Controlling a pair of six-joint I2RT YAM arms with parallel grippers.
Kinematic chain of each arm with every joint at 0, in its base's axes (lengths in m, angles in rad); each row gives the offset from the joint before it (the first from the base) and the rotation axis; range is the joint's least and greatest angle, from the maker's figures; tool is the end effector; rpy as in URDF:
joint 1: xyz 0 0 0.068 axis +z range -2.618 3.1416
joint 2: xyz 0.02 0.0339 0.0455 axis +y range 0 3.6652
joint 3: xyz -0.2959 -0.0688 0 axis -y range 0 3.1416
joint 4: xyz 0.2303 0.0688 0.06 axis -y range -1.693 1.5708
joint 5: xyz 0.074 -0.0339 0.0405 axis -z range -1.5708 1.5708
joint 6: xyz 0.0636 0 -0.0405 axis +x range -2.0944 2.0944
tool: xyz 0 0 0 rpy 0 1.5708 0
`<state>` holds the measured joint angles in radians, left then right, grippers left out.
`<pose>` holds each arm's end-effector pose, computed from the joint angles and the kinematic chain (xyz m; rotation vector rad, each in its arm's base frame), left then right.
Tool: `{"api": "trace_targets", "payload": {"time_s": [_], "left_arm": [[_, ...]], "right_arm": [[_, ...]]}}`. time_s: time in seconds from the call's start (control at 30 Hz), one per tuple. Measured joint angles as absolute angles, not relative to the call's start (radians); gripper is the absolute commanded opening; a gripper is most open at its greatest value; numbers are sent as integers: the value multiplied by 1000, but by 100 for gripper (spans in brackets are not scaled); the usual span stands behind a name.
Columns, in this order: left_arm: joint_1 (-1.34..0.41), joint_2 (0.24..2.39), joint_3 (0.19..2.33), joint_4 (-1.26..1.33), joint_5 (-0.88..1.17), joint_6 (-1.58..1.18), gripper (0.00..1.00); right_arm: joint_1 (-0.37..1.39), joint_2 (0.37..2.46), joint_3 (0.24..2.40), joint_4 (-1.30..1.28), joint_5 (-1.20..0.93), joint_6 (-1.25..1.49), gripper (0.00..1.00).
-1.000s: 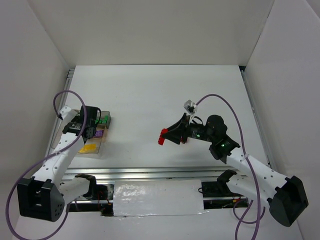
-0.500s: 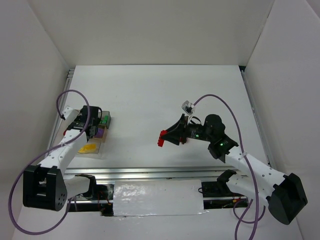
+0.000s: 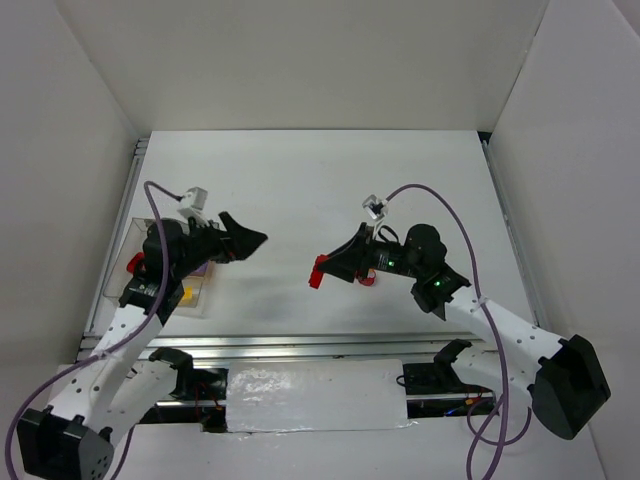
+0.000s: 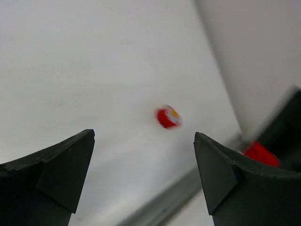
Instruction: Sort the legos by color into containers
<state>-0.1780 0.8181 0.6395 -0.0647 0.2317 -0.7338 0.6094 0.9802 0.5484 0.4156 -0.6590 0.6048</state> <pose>0.1814 -0.0475 0.3149 -0.3520 1.8593 -0.8458 0.1530 0.1543 0.3154 -0.5744 1.6943 1.4280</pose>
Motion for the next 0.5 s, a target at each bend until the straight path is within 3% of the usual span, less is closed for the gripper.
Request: {"api": "trace_targets", "payload": {"time_s": [0.2,0.5], "left_arm": [[-450,760,632,160,662,-643,99],[-547,797,628,320,851,-632,98]], "right_arm": [[608,1007,585,542,-746,705,0],[660,1018,637,623,-810,735,0]]}}
